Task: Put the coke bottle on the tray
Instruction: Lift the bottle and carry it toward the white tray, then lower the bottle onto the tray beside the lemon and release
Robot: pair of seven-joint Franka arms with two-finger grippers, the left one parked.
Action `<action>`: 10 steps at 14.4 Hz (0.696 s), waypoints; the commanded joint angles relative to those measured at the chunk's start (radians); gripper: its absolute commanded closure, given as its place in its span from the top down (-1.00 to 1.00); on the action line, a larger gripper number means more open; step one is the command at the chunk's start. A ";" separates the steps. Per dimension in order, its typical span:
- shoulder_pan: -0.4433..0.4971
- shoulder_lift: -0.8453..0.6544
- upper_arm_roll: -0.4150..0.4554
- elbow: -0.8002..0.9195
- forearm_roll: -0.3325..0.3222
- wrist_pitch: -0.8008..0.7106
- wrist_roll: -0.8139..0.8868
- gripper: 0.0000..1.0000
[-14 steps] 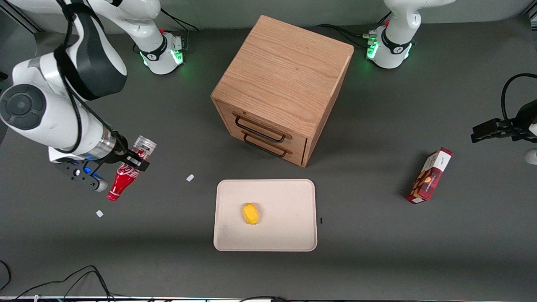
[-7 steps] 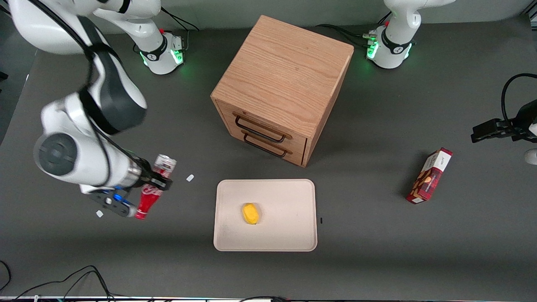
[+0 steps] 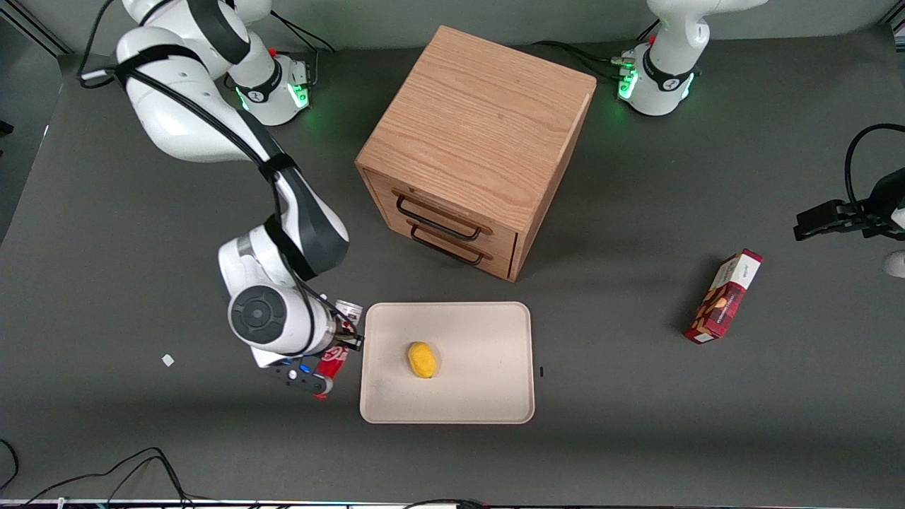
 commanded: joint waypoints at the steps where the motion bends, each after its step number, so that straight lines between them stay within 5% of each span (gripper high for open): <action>1: 0.023 0.066 -0.015 0.062 -0.017 0.084 -0.170 -1.00; 10: 0.062 0.187 -0.030 0.058 -0.017 0.275 -0.261 -1.00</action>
